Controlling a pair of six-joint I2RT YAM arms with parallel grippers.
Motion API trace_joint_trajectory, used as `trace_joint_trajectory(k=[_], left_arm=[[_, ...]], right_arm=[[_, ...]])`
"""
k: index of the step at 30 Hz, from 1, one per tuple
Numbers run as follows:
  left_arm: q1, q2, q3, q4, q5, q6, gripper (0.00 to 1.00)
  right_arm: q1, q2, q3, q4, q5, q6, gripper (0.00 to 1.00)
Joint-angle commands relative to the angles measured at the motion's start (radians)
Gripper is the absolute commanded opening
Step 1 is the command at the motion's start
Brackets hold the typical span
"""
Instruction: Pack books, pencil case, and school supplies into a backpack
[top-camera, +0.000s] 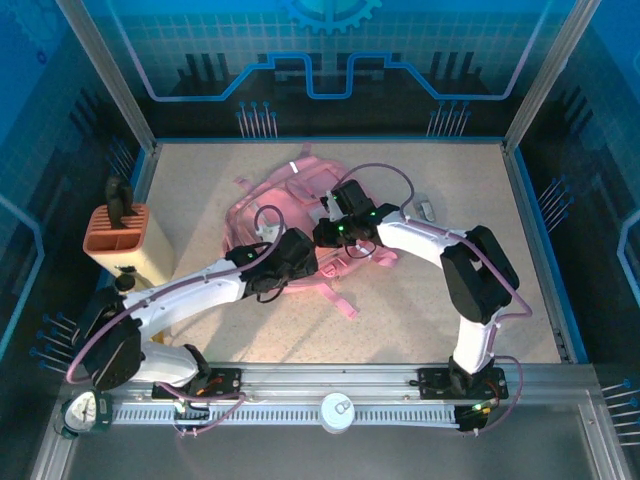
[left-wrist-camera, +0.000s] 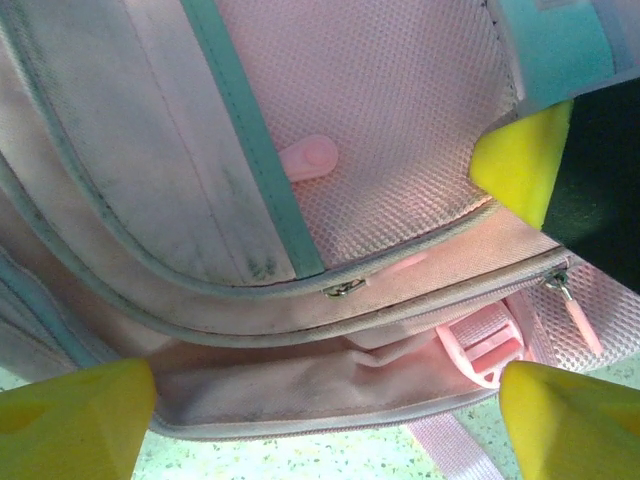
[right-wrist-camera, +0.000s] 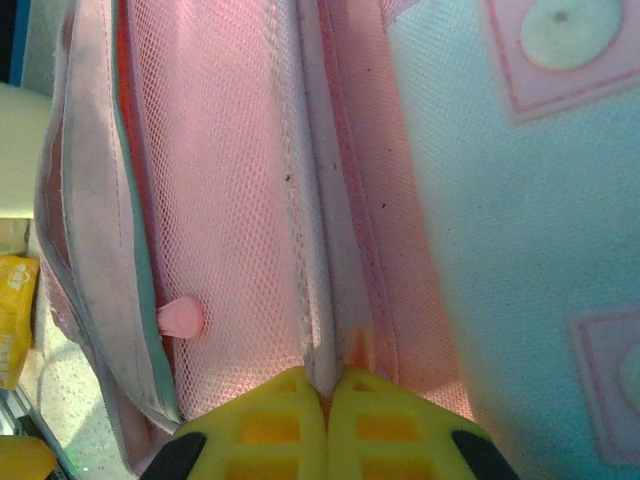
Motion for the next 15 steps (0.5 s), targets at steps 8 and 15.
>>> trace_joint_trajectory(k=[8, 15], left_arm=[[-0.053, 0.090, 0.061, -0.050, -0.094, -0.137, 0.99], [-0.073, 0.099, 0.034, 0.002, -0.156, -0.185, 0.99]], right_arm=[[0.010, -0.107, -0.061, 0.171, -0.045, 0.087, 0.00], [0.014, -0.132, -0.108, 0.250, -0.035, 0.149, 0.00]])
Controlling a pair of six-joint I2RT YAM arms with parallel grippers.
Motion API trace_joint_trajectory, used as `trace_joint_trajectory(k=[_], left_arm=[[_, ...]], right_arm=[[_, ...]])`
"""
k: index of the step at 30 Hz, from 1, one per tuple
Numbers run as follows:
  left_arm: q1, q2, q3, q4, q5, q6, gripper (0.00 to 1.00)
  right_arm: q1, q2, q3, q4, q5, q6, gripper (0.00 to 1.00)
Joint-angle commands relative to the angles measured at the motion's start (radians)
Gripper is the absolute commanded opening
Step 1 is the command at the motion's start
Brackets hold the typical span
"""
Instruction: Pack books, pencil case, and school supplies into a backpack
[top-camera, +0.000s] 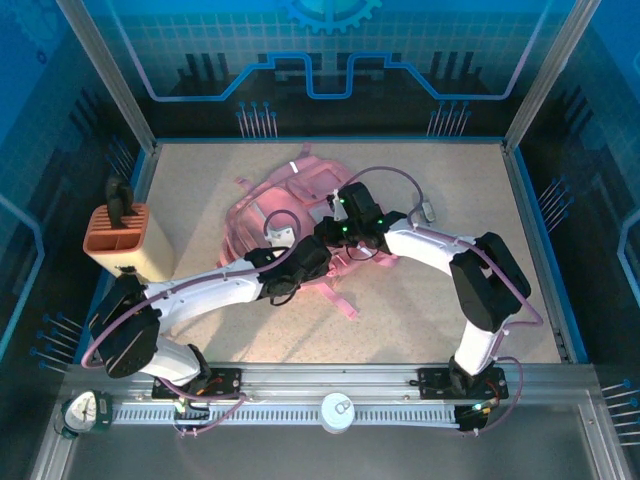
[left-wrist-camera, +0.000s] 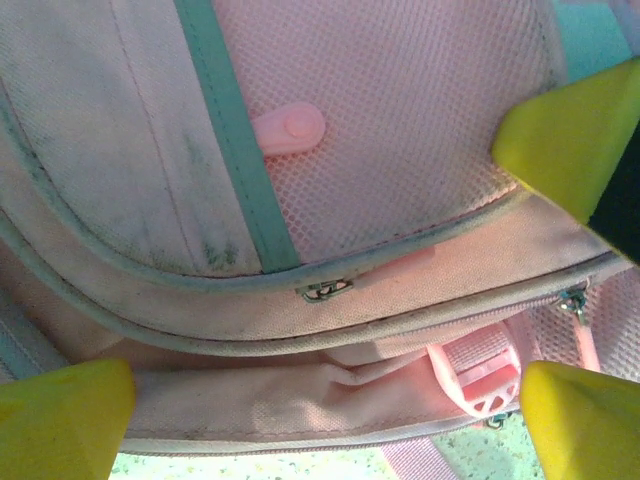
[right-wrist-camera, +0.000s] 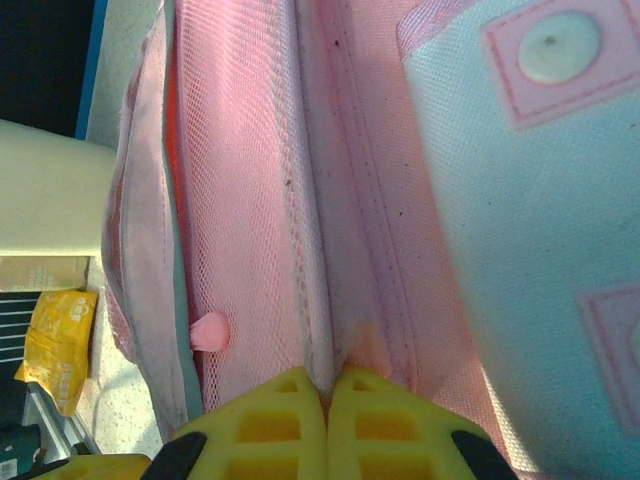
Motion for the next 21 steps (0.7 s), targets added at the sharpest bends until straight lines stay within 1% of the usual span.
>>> trace_joint_trajectory(k=[1, 4, 9, 11, 15, 18, 21], left_arm=[[-0.005, 0.025, 0.015, -0.019, -0.065, -0.054, 0.99], [-0.004, 0.045, 0.015, 0.026, -0.055, -0.047, 0.99], [-0.002, 0.101, 0.048, -0.017, -0.077, -0.080, 0.99], [0.007, 0.104, 0.056, -0.021, -0.078, -0.105, 0.99], [0.010, 0.088, 0.037, 0.052, -0.110, -0.109, 0.99], [0.040, 0.102, 0.049, 0.031, -0.111, -0.156, 0.99], [0.047, 0.112, 0.047, 0.031, -0.134, -0.174, 0.99]], right_arm=[[0.015, -0.058, -0.001, 0.096, -0.037, 0.037, 0.00], [0.015, -0.059, 0.004, 0.094, -0.041, 0.039, 0.00], [0.013, -0.064, 0.009, 0.093, -0.038, 0.053, 0.00], [0.015, -0.066, 0.010, 0.092, -0.038, 0.049, 0.00], [0.015, -0.073, -0.011, 0.112, -0.030, 0.064, 0.00], [0.016, -0.067, -0.018, 0.128, -0.047, 0.081, 0.00], [0.017, -0.067, -0.019, 0.132, -0.053, 0.085, 0.00]])
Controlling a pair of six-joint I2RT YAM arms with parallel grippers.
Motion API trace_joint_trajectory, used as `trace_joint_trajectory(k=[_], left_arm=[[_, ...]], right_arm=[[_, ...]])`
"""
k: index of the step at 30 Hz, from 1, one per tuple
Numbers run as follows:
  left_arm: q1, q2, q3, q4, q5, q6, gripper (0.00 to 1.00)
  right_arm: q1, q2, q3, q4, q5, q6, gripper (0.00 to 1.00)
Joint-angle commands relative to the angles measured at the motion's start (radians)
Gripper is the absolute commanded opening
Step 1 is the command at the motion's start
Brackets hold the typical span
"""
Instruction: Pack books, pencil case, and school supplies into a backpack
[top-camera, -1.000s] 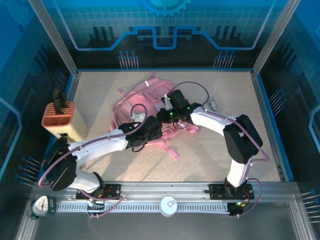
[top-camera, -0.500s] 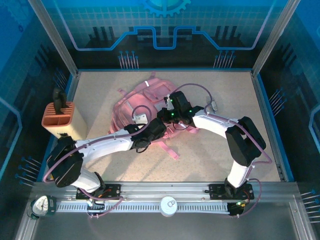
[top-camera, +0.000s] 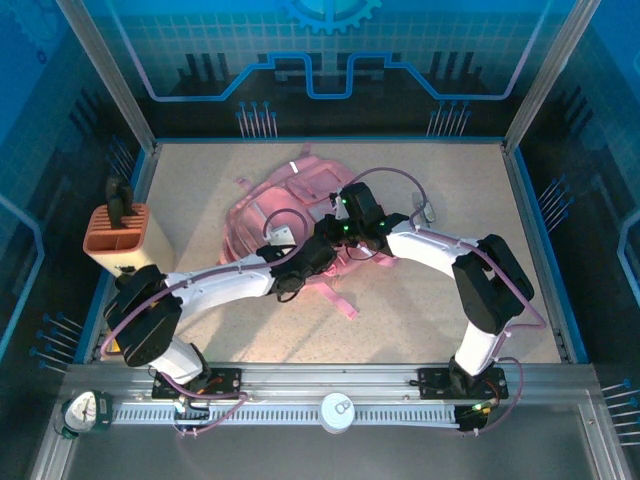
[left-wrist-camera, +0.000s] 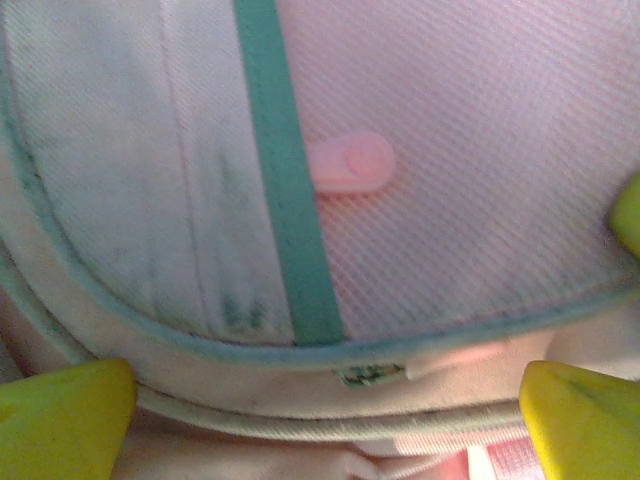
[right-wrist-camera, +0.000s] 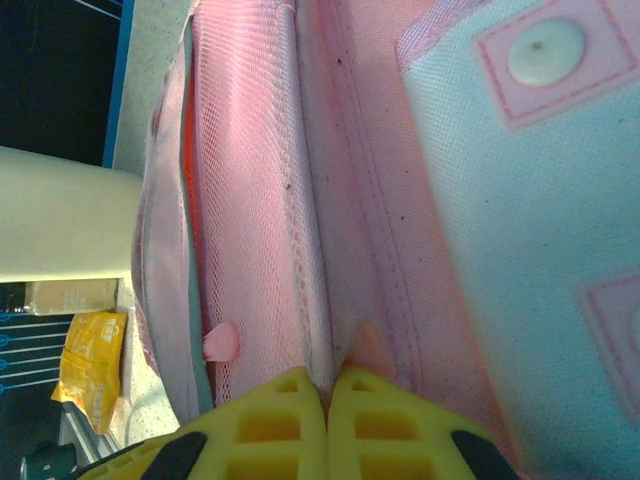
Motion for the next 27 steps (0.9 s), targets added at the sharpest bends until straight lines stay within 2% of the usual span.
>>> trace_joint_trajectory(k=[1, 4, 6, 14, 19, 23, 27], left_arm=[[0.018, 0.017, 0.028, 0.003, -0.070, -0.060, 0.99], [0.018, 0.007, 0.026, -0.081, -0.119, -0.124, 0.99], [0.021, -0.014, -0.005, -0.072, -0.129, -0.114, 0.98], [0.024, -0.105, -0.111, -0.027, -0.067, -0.087, 0.76], [0.022, -0.140, -0.126, -0.103, -0.052, -0.089, 0.67], [0.004, -0.175, -0.148, -0.089, -0.008, -0.065, 0.69], [-0.008, -0.185, -0.141, -0.024, 0.040, -0.055, 0.88]], right_arm=[[0.017, -0.052, -0.001, 0.086, -0.050, 0.016, 0.00], [0.015, -0.058, -0.001, 0.090, -0.047, 0.018, 0.00], [0.012, -0.057, 0.011, 0.080, -0.052, 0.013, 0.00], [0.011, -0.034, 0.040, 0.074, -0.055, 0.004, 0.00], [0.010, -0.029, 0.044, 0.075, -0.060, 0.005, 0.00], [0.009, -0.027, 0.059, 0.064, -0.054, -0.007, 0.00], [0.008, -0.029, 0.063, 0.077, -0.063, 0.020, 0.00]])
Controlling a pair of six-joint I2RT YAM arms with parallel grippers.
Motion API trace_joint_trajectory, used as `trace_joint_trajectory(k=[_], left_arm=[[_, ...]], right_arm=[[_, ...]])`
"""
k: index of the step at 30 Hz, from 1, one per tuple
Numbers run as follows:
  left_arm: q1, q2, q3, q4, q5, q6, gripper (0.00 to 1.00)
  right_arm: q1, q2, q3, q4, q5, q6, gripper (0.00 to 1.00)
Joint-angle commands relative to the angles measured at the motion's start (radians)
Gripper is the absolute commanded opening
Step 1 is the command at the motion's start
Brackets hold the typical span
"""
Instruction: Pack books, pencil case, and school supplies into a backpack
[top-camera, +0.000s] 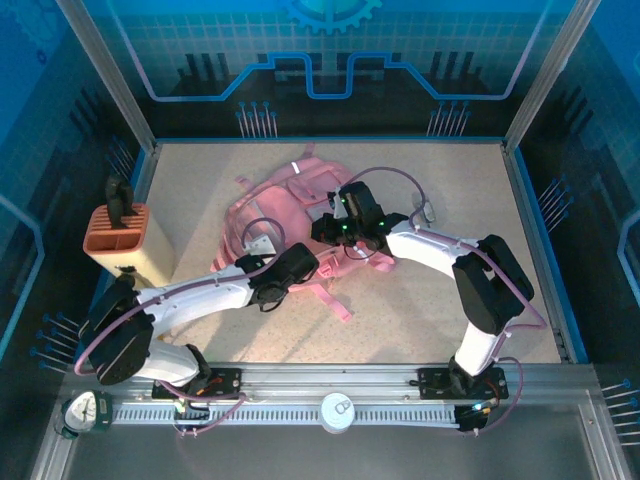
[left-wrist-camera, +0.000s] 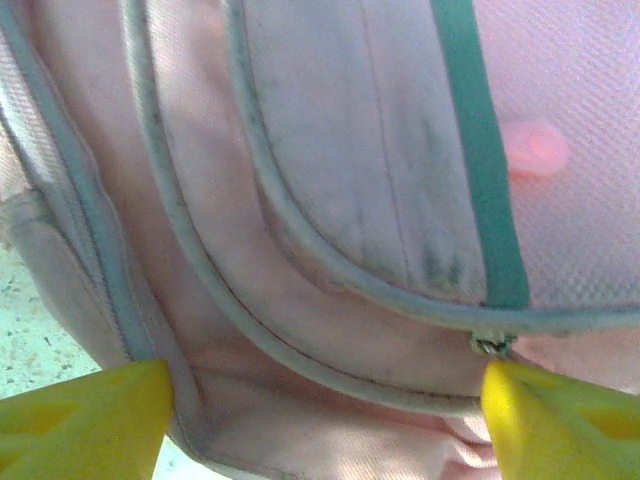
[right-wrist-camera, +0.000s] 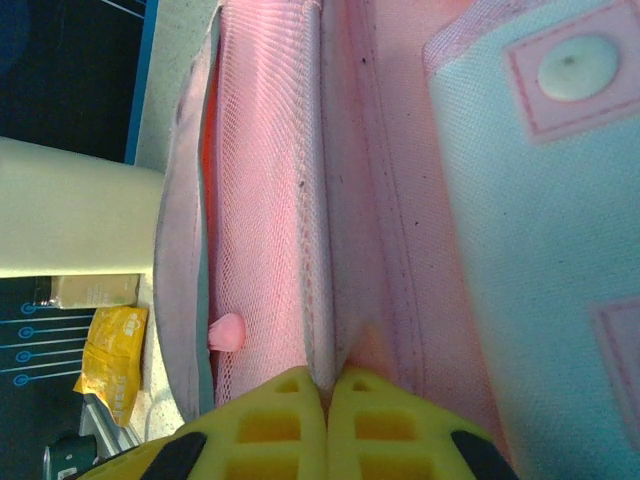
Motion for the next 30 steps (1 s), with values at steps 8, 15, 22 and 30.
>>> trace_joint_trajectory(k=[8, 15, 22, 30], left_arm=[[-0.007, 0.019, 0.074, 0.089, 0.018, 0.049, 0.99], [0.022, 0.108, 0.127, 0.025, -0.025, -0.033, 0.99], [0.042, 0.151, 0.137, 0.013, -0.036, -0.041, 0.93], [0.057, 0.108, 0.091, 0.062, -0.026, -0.001, 0.55]], right_arm=[[0.003, -0.050, 0.037, 0.101, -0.058, 0.052, 0.00], [0.002, -0.041, 0.017, 0.141, -0.076, 0.083, 0.00], [-0.007, -0.039, 0.011, 0.162, -0.086, 0.105, 0.00], [-0.008, -0.031, 0.018, 0.145, -0.080, 0.088, 0.00]])
